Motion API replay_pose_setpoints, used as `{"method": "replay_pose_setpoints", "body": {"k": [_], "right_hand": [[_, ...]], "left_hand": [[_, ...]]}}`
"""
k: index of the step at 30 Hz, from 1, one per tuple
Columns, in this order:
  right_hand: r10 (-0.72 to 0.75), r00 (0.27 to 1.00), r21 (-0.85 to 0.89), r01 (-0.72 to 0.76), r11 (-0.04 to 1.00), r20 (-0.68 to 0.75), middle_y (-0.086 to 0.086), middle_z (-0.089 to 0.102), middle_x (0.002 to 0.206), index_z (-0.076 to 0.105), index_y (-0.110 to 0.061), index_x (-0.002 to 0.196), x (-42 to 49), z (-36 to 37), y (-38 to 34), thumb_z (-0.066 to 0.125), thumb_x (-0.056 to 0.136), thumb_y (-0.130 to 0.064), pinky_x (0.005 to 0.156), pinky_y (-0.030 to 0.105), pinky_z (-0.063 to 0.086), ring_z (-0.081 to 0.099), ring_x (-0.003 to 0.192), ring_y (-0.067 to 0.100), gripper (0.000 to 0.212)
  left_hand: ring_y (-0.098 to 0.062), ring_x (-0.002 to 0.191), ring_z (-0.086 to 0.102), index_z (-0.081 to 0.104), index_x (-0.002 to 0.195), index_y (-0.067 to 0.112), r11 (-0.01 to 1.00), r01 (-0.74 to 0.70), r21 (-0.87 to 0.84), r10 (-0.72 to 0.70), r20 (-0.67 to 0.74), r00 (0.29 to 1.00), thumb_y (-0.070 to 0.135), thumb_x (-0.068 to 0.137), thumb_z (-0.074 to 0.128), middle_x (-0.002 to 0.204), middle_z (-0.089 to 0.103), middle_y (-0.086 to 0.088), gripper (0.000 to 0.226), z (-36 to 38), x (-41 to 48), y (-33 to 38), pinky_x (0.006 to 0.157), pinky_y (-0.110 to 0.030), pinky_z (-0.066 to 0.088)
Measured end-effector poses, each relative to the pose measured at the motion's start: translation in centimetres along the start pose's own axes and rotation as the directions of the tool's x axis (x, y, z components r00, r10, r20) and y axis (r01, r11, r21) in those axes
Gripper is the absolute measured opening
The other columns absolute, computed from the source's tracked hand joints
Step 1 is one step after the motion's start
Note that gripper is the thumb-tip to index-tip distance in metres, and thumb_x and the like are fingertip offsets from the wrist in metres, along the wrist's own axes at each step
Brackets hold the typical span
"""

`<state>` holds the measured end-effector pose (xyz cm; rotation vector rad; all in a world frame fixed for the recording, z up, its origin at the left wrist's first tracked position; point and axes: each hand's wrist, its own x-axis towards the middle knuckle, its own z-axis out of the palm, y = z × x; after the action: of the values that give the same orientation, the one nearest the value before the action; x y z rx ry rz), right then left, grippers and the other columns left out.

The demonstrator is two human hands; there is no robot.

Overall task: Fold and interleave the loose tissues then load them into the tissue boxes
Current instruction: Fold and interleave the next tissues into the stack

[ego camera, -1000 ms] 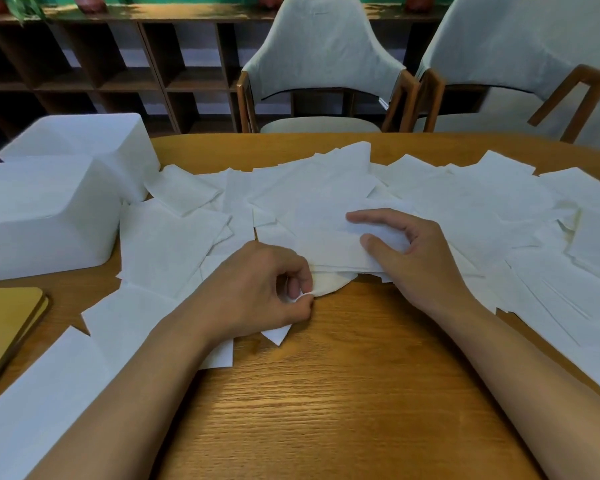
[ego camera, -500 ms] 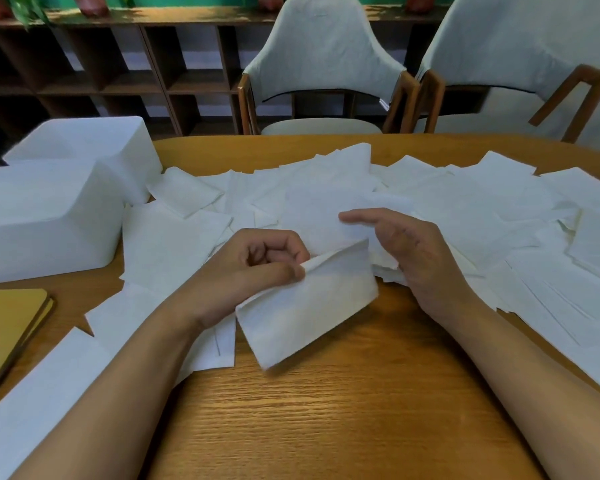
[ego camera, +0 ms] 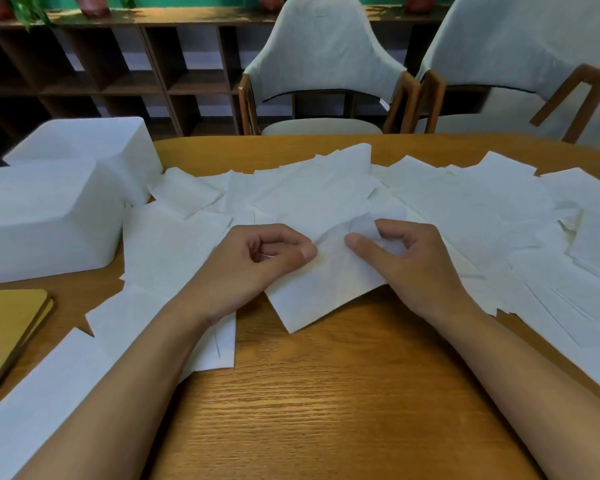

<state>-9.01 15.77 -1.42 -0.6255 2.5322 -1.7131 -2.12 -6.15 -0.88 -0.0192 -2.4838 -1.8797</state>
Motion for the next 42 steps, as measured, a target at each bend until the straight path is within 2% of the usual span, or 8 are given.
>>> {"method": "replay_pose_setpoints", "body": {"k": [9,15,25,30,33,36,40,42], "right_hand": [[-0.039,0.97,-0.075,0.059,0.995,0.241,-0.048,0.042,0.13,0.051,-0.058,0.129,0.0,0.2,0.5,0.069,0.076,-0.061,0.099,0.017,0.04,0.034,0.121,-0.024,0.055],[-0.049,0.966,-0.077,0.071,0.994,0.253,-0.034,0.034,0.149,0.036,-0.06,0.141,-0.2,0.4,0.3,0.071,0.082,-0.062,0.112,0.048,0.044,0.038,0.14,0.008,0.068],[-0.066,0.966,-0.064,0.084,0.994,0.25,-0.046,0.027,0.145,0.03,-0.063,0.141,-0.3,0.6,0.5,0.068,0.093,-0.042,0.115,0.04,0.041,0.036,0.134,-0.006,0.065],[-0.128,0.97,-0.055,0.142,0.988,0.206,-0.051,0.028,0.141,0.035,-0.055,0.142,-0.1,0.3,0.6,0.068,0.095,-0.031,0.108,0.011,0.022,0.024,0.128,-0.027,0.062],[-0.158,0.98,0.023,0.156,0.987,0.121,-0.047,0.034,0.138,0.04,-0.045,0.14,0.2,-0.1,0.4,0.068,0.095,-0.024,0.118,0.023,0.029,0.027,0.136,-0.018,0.058],[-0.143,0.984,0.033,0.141,0.99,0.104,-0.039,0.044,0.136,0.05,-0.045,0.133,0.4,-0.4,0.4,0.068,0.095,-0.025,0.112,0.035,0.042,0.04,0.133,-0.006,0.047],[-0.114,0.987,-0.022,0.117,0.993,0.113,-0.037,0.065,0.114,0.075,-0.042,0.106,0.6,-0.7,0.9,0.068,0.095,-0.02,0.097,0.003,0.034,0.049,0.117,-0.016,0.026],[-0.094,0.996,-0.029,0.093,0.995,-0.012,-0.037,0.066,0.112,0.076,-0.039,0.106,1.0,-1.2,1.2,0.067,0.095,-0.016,0.092,-0.003,0.032,0.049,0.115,-0.018,0.027]], "left_hand": [[-0.016,0.093,0.073,0.083,0.09,0.027,0.989,-0.064,0.136,0.081,-0.13,0.988,0.033,0.093,0.076,0.091,0.079,0.007,0.009,0.0,0.3,-0.7,0.08,-0.041,0.055],[-0.013,0.093,0.074,0.084,0.091,0.027,0.987,-0.063,0.151,0.086,-0.153,0.985,0.035,0.091,0.077,0.093,0.079,0.009,0.01,-0.1,0.3,-0.9,0.078,-0.042,0.059],[-0.011,0.09,0.073,0.084,0.088,0.027,0.987,-0.021,0.162,0.047,-0.159,0.986,0.039,0.088,0.08,0.089,0.078,0.009,0.012,0.4,0.5,-1.2,0.07,-0.031,0.054],[-0.004,0.099,0.064,0.078,0.105,0.04,0.953,-0.071,0.293,0.137,-0.211,0.968,0.048,0.087,0.079,0.109,0.07,0.016,0.02,0.7,0.6,-1.4,0.076,-0.022,0.045],[0.001,0.106,0.064,0.07,0.12,0.044,0.986,-0.012,0.164,0.042,-0.184,0.982,0.051,0.088,0.074,0.116,0.069,0.019,0.033,0.5,0.5,-0.8,0.077,-0.013,0.048],[-0.001,0.083,0.071,0.07,0.123,0.032,1.0,-0.031,0.006,0.032,-0.16,0.987,0.027,0.093,0.075,0.088,0.075,0.018,0.03,0.8,0.3,-0.3,0.066,-0.014,0.051],[-0.02,0.087,0.073,0.063,0.13,0.035,0.989,-0.129,0.076,0.144,-0.241,0.96,0.028,0.089,0.081,0.091,0.074,-0.004,0.046,1.0,0.6,-0.9,0.074,-0.039,0.062],[-0.011,0.096,0.069,0.056,0.136,0.038,0.959,-0.119,0.257,0.189,-0.27,0.944,0.037,0.086,0.083,0.099,0.07,0.011,0.057,0.6,0.8,-1.8,0.078,-0.026,0.058]]}}
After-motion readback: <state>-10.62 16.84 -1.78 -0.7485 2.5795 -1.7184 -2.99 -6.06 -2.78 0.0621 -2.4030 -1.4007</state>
